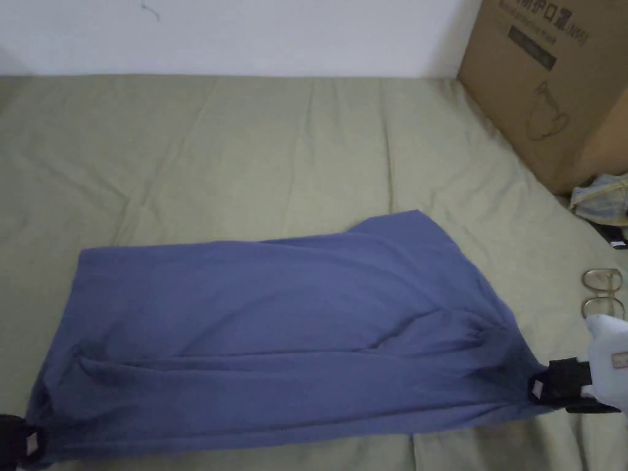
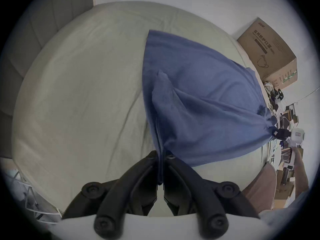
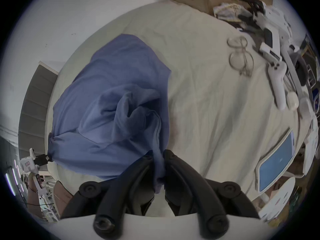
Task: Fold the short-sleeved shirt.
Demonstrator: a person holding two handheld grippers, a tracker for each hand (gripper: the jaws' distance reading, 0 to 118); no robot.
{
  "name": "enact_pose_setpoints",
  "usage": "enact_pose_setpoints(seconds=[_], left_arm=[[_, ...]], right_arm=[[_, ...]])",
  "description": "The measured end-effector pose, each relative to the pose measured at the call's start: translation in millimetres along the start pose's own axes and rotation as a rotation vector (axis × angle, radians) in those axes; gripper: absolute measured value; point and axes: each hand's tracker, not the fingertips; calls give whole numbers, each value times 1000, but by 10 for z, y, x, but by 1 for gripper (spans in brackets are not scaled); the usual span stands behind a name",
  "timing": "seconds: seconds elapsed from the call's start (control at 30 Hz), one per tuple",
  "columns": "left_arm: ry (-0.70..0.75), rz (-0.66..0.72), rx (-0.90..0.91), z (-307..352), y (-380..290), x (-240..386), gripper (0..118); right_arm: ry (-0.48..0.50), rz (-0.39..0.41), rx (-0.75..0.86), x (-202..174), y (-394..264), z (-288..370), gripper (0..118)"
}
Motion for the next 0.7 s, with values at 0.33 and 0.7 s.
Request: enact_pose_setpoints(seconds=[0.33, 0.7], left_arm=[[155, -114, 150, 269, 49, 159, 112], [165, -186, 322, 394, 413, 948, 0]], right_arm=[[-345, 197, 145, -527, -1, 201, 99], [-172, 361, 359, -1825, 222, 151, 6]])
